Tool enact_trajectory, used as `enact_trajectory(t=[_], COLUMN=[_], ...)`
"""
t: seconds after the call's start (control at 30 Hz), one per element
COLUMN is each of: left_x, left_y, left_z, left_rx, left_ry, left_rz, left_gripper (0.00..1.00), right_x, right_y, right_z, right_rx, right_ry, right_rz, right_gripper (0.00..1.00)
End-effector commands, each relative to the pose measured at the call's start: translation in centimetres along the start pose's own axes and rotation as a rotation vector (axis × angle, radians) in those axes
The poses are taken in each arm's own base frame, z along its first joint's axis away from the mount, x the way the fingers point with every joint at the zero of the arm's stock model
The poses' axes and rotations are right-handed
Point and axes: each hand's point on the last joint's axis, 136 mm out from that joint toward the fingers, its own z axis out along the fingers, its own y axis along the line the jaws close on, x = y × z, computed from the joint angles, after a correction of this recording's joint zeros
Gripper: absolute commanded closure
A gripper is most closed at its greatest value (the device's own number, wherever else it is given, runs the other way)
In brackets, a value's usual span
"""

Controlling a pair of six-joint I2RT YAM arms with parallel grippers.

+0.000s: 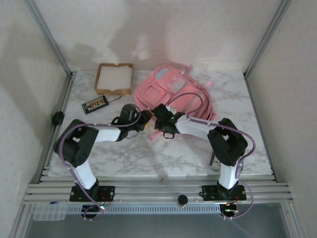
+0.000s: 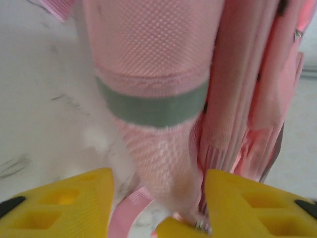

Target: Pack the student bag

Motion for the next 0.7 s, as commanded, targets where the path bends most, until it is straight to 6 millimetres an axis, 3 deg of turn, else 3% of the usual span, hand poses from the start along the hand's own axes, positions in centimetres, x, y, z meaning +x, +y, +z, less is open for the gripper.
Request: enact_trajectory(t=[0.0,0.07,0.2,0.37,0.53,0.67], left_x=[-1.4,-1.9,-2.8,-4.8,-7.4,-10.9], left_y=[-1.9,-1.8,-0.5,0.6,1.1,2.5], left_z=[1.1,1.8,3.0,2.0,1.0,-0.7], left_rx=[0.088,0.09,0.04,-0.005,-0.016,-0.08], left_ry=[-0.079,-0.098,-0.134,-0.2,-0.238,-0.304], left_rz=[-0.075,-0.075,-0.095,-0.078,-0.069,-0.048], left_gripper=[0.56,0.63,1.0,1.0,1.0,1.0], right_x=[0.3,0.7,1.3,1.9,2.8,2.2], right_y=[-0.5,-1.0,-2.7,-5.9,-10.7,-13.2], right_z=[-0.3,-0.2,-0.1,-1.6,-2.9,-4.9], right_rx=[0.005,0.014,0.086,0.185,0.276,0.299], right_ry=[0.008,0.018,0.028,0.013,0.017,-0.016], right_rz=[-0.011,-0.006,-0.004,0.006,0.034,0.063], right_gripper=[1.0,1.0,1.0,1.0,1.0,1.0])
